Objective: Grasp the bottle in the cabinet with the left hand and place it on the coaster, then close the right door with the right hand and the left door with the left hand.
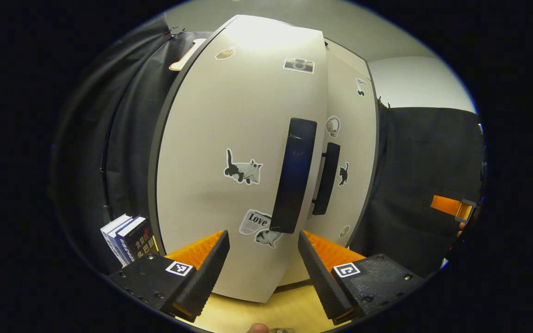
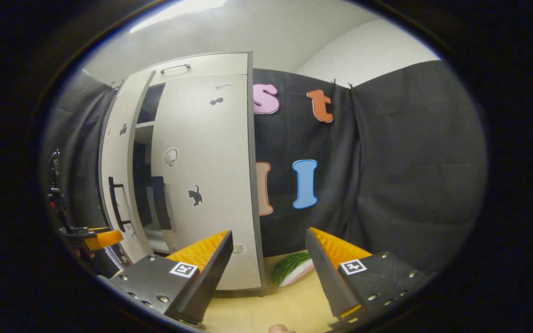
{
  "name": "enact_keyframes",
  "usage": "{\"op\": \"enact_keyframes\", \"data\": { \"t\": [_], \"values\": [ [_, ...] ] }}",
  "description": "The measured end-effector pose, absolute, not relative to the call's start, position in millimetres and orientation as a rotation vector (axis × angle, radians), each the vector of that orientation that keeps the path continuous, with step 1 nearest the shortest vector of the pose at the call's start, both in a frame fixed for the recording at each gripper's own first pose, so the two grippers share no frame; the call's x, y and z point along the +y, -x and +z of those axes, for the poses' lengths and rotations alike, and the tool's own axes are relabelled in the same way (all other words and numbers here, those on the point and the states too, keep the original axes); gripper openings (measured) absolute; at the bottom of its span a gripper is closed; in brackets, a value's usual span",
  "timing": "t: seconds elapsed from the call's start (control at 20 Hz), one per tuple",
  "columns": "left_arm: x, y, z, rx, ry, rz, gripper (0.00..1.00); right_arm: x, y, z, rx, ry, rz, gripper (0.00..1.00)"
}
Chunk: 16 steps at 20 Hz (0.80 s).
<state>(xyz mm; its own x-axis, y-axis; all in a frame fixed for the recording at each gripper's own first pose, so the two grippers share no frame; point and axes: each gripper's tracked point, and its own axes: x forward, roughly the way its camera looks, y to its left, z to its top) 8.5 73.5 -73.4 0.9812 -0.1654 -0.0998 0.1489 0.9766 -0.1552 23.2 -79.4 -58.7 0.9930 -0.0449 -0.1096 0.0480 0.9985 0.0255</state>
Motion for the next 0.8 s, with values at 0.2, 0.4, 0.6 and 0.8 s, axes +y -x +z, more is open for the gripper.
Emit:
{"op": "enact_keyframes", "data": {
  "t": [0.2, 0.4, 0.6, 0.8],
  "values": [
    [76.1, -9.4, -71.4, 0.109, 0.145, -0.158, 0.95, -70.8, -23.9, -57.3, 0.107, -0.032, -0.033, 0.94],
    [77.0, -9.9, -71.8, 0.114, 0.148, -0.160, 0.95, -65.8, -20.0, -58.9, 0.109, -0.027, -0.027, 0.94],
    [77.0, -10.5, -72.2, 0.121, 0.148, -0.161, 0.95, -63.7, -17.5, -58.6, 0.111, -0.032, -0.027, 0.93],
    [80.7, -9.9, -73.6, 0.134, 0.148, -0.140, 0.95, -61.2, -14.6, -59.3, 0.113, -0.033, -0.027, 0.96]
  ]
}}
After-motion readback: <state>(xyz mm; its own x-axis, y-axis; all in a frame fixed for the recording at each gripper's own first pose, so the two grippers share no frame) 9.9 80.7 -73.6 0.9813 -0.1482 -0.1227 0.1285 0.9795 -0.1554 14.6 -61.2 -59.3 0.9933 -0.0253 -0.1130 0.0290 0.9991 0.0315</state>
